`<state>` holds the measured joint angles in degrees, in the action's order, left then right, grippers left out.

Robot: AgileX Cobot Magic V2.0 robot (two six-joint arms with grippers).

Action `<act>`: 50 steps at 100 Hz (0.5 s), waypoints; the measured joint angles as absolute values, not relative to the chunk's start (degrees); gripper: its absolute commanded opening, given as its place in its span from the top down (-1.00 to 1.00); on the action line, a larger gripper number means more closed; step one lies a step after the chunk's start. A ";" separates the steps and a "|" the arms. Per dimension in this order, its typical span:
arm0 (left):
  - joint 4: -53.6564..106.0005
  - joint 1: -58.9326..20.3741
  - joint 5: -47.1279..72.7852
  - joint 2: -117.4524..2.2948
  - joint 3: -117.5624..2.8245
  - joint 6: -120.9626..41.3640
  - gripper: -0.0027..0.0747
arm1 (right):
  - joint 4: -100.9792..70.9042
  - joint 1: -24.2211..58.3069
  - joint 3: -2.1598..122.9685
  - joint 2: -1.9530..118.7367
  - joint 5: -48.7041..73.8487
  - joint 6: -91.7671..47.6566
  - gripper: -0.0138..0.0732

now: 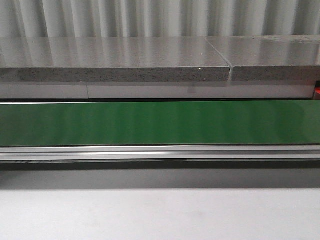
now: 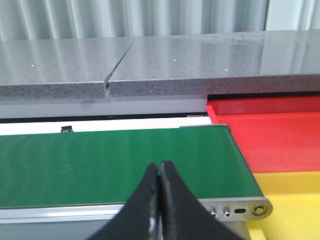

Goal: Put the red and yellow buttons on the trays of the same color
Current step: 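Set the red button on the belt start and open the left gripper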

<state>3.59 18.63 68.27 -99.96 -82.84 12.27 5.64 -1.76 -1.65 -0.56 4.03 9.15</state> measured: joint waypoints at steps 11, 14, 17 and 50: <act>4.26 18.72 67.34 -101.83 -83.44 12.27 -0.34 | 5.64 -1.76 -1.65 -0.56 4.03 9.15 0.85; 4.56 18.72 66.79 -102.15 -83.73 12.27 -0.34 | 5.64 -1.76 -1.65 -0.56 4.03 9.15 0.85; 4.83 18.72 66.38 -102.51 -83.99 12.27 -0.34 | 5.64 -1.86 -1.65 -0.56 4.03 9.15 0.85; 5.93 18.72 65.68 -108.44 -87.23 12.27 -0.34 | 5.64 -1.85 -1.65 -0.56 4.03 9.15 0.85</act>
